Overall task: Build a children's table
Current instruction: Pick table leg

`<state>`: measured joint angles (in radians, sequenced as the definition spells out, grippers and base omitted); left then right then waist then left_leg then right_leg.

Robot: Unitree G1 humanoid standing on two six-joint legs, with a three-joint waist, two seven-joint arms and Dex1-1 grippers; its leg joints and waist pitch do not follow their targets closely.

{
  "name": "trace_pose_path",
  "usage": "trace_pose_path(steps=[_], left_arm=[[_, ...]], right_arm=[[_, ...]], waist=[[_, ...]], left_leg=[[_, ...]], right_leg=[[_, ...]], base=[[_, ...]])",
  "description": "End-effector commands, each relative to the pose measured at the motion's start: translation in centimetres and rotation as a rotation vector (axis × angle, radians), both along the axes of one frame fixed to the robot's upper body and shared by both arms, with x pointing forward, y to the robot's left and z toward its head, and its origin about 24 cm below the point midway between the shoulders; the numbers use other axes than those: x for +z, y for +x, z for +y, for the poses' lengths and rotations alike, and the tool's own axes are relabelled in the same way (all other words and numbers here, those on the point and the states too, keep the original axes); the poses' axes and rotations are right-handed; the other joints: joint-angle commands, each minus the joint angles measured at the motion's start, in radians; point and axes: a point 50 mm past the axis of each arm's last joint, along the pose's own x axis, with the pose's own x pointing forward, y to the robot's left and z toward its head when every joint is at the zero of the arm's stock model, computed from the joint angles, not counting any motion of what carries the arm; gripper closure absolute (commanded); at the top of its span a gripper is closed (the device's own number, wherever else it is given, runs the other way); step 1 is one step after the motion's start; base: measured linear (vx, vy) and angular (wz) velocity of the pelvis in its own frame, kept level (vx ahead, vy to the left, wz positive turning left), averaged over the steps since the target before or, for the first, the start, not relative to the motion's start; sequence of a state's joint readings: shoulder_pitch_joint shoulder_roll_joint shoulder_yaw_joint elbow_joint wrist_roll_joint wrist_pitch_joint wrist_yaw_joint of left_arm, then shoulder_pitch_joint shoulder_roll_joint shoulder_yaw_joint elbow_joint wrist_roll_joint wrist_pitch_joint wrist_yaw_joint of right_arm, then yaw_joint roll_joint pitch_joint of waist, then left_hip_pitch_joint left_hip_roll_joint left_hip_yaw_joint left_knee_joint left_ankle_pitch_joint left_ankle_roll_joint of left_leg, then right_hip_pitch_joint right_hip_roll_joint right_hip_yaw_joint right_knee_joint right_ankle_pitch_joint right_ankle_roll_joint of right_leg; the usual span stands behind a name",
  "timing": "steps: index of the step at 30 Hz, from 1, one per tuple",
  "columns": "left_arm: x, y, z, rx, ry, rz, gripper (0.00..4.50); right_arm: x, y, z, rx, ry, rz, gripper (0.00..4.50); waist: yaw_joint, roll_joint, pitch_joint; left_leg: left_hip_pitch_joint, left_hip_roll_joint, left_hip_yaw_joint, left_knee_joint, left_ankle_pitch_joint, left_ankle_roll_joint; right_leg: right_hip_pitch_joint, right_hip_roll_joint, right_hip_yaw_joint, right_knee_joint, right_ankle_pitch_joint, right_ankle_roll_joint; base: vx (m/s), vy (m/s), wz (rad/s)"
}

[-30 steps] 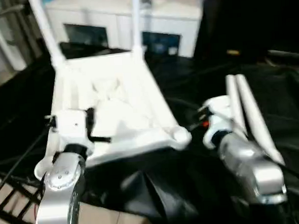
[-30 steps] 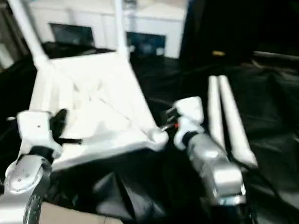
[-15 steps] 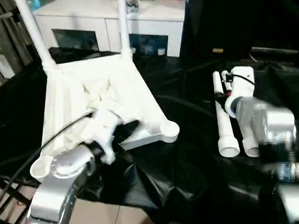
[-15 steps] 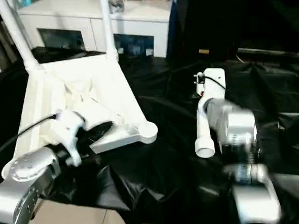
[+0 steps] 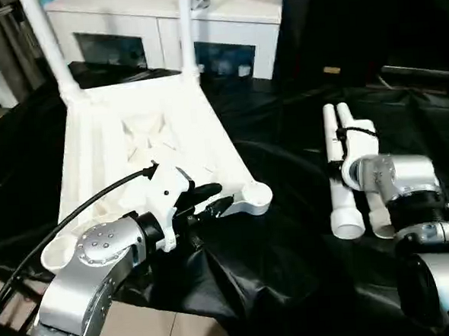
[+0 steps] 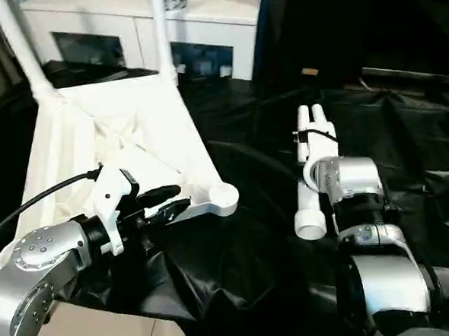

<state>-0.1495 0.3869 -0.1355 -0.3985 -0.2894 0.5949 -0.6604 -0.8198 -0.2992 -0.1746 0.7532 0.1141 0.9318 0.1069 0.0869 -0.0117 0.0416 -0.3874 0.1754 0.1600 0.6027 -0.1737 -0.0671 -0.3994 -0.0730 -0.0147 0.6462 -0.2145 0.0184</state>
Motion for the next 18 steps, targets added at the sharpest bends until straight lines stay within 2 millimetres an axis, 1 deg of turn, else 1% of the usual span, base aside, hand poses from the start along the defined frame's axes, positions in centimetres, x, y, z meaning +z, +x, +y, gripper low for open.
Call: trace_pose_path(steps=[1, 3, 5, 7, 8, 9, 10, 11, 12, 13, 14, 15, 16, 18], left_arm=[[0.3, 0.0, -0.3, -0.014, 0.016, -0.006, 2.38], [0.3, -0.1, -0.3, -0.016, 0.026, -0.009, 2.21], [0.3, -0.1, -0.4, -0.016, 0.026, -0.010, 1.99], [0.3, -0.1, -0.5, -0.017, 0.025, -0.011, 1.86], [0.3, -0.1, -0.5, -0.017, 0.025, -0.012, 1.79], [0.3, 0.0, -0.5, -0.015, 0.028, -0.015, 1.79], [0.3, 0.0, -0.5, -0.015, 0.028, -0.015, 1.74], [0.3, 0.0, -0.6, -0.013, 0.031, -0.019, 1.74], [0.3, 0.0, -0.6, -0.013, 0.032, -0.020, 1.72], [0.3, 0.0, -0.6, -0.014, 0.034, -0.020, 1.72], [0.3, 0.0, -0.6, -0.013, 0.035, -0.021, 1.72], [0.3, 0.0, -0.6, -0.012, 0.035, -0.023, 1.72], [0.4, 0.0, -0.5, -0.011, 0.037, -0.025, 1.72], [0.4, 0.0, -0.5, -0.009, 0.038, -0.026, 1.72]], right_arm=[[-0.2, -0.2, -0.2, -0.008, 0.045, 0.045, 2.04], [-0.8, -0.5, -0.4, -0.022, 0.073, 0.098, 2.04], [-1.0, -0.6, -0.4, -0.027, 0.085, 0.114, 2.04], [-1.2, -0.8, -0.5, -0.032, 0.098, 0.129, 2.04], [-1.3, -0.8, -0.5, -0.030, 0.108, 0.137, 2.04], [-1.5, -1.0, -0.4, -0.028, 0.122, 0.149, 2.04], [-1.5, -1.0, -0.4, -0.028, 0.122, 0.149, 2.21], [-1.7, -1.0, -0.4, -0.028, 0.127, 0.155, 2.21], [-1.7, -1.1, -0.5, -0.028, 0.128, 0.158, 2.31], [-1.8, -1.1, -0.5, -0.029, 0.127, 0.159, 2.31], [-1.8, -1.0, -0.5, -0.035, 0.128, 0.157, 2.42], [-1.7, -0.9, -0.6, -0.046, 0.136, 0.149, 2.48], [-1.5, -0.8, -0.7, -0.061, 0.151, 0.137, 2.57], [-1.3, -0.7, -0.7, -0.072, 0.162, 0.127, 2.68]], waist=[[-0.002, -0.002, -0.055], [-0.003, -0.006, -0.055], [-0.002, -0.003, -0.055], [-0.001, -0.007, -0.056], [-0.002, -0.010, -0.055], [-0.002, -0.010, -0.056], [-0.002, -0.012, -0.056], [-0.001, -0.009, -0.056], [-0.002, -0.013, -0.056], [-0.001, -0.012, -0.057], [-0.001, -0.015, -0.057], [0.000, -0.014, -0.058], [-0.001, -0.019, -0.058], [0.000, -0.017, -0.057]], left_leg=[[0.020, 0.027, 0.003, -0.069, -0.228, -0.051], [0.021, 0.027, 0.003, -0.069, -0.234, -0.059], [0.022, 0.028, 0.003, -0.069, -0.240, -0.062], [0.020, 0.028, 0.004, -0.070, -0.234, -0.063], [0.020, 0.028, 0.005, -0.070, -0.232, -0.061], [0.019, 0.028, 0.005, -0.070, -0.232, -0.061], [0.019, 0.028, 0.005, -0.070, -0.230, -0.060], [0.020, 0.029, 0.005, -0.070, -0.225, -0.061], [0.019, 0.029, 0.006, -0.069, -0.223, -0.059], [0.019, 0.029, 0.005, -0.069, -0.217, -0.059], [0.018, 0.029, 0.006, -0.069, -0.211, -0.058], [0.018, 0.029, 0.007, -0.068, -0.200, -0.057], [0.018, 0.029, 0.008, -0.068, -0.199, -0.055], [0.017, 0.029, 0.008, -0.068, -0.207, -0.056]], right_leg=[[0.039, -0.039, 0.022, -0.082, -0.157, -0.172], [0.036, -0.039, 0.022, -0.084, -0.178, -0.163], [0.034, -0.039, 0.022, -0.085, -0.187, -0.160], [0.035, -0.040, 0.021, -0.084, -0.185, -0.156], [0.033, -0.040, 0.021, -0.085, -0.186, -0.155], [0.034, -0.040, 0.022, -0.084, -0.188, -0.155], [0.034, -0.041, 0.021, -0.085, -0.189, -0.155], [0.032, -0.041, 0.021, -0.084, -0.185, -0.154], [0.033, -0.040, 0.021, -0.085, -0.181, -0.155], [0.033, -0.041, 0.021, -0.083, -0.174, -0.155], [0.034, -0.041, 0.021, -0.083, -0.166, -0.157], [0.034, -0.041, 0.021, -0.081, -0.151, -0.159], [0.034, -0.041, 0.021, -0.082, -0.147, -0.160], [0.034, -0.041, 0.021, -0.083, -0.162, -0.160]], base=[[0.000, 0.000, 0.00], [0.000, 0.000, 0.00], [0.000, 0.000, 0.00], [0.000, 0.000, 0.00], [0.000, 0.000, 0.00], [0.000, 0.000, 0.00], [0.000, 0.000, 0.00], [0.000, 0.000, 0.00], [0.000, 0.000, 0.00], [0.000, 0.000, 0.00], [0.000, 0.000, 0.00], [0.000, 0.000, 0.00], [0.000, 0.000, 0.00], [0.000, 0.000, 0.00]])
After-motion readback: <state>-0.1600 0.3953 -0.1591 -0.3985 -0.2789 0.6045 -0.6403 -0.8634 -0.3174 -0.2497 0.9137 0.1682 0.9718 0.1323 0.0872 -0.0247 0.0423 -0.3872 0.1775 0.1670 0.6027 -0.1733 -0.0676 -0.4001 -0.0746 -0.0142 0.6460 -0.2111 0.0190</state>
